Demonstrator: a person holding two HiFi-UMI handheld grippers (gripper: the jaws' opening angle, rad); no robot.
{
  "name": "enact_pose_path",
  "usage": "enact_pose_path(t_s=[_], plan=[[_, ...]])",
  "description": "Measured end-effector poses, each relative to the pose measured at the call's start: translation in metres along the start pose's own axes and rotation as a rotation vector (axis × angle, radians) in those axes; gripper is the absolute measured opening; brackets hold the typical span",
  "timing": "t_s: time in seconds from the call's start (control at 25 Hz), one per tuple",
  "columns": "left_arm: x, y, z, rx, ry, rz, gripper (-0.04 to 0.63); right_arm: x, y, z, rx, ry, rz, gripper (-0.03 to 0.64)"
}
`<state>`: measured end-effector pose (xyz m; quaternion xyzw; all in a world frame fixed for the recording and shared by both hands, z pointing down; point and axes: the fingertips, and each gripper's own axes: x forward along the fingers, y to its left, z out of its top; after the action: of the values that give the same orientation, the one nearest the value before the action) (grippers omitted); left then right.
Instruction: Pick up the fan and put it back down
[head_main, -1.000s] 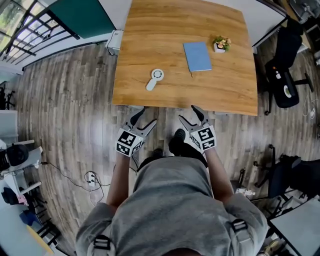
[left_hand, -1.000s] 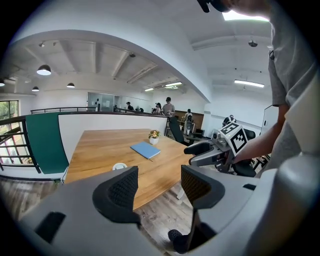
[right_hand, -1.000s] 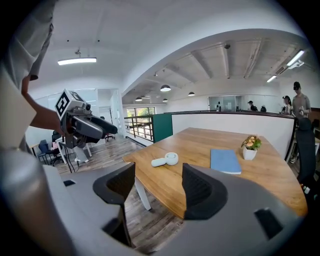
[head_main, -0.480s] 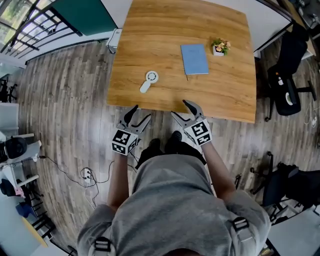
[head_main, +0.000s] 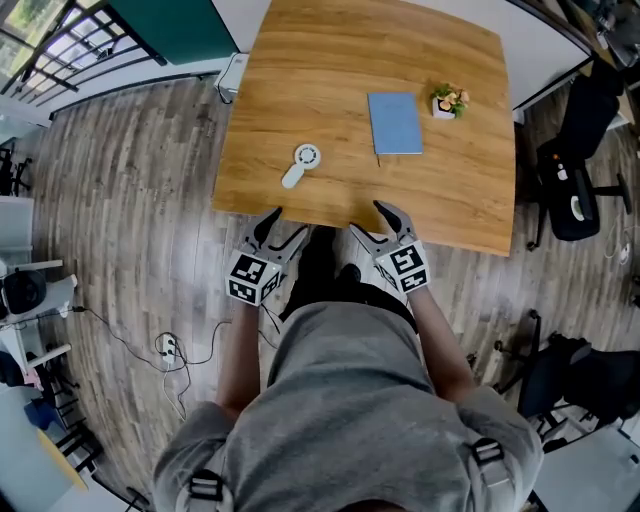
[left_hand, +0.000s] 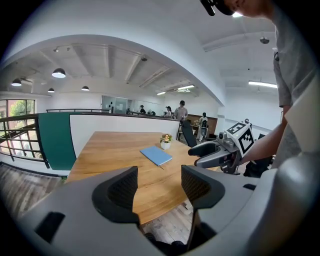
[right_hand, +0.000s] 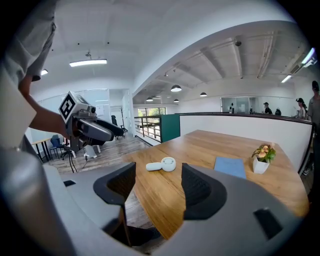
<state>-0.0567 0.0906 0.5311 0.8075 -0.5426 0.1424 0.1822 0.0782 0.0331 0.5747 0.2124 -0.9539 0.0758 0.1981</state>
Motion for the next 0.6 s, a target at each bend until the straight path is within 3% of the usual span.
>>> enact_pose_path(t_s=[0.6], plan=[[0.047, 0.039, -0.007, -0.015, 0.055, -0.072, 0.287, 0.039, -0.023, -0.001, 0.043, 0.048, -0.038, 0.295]])
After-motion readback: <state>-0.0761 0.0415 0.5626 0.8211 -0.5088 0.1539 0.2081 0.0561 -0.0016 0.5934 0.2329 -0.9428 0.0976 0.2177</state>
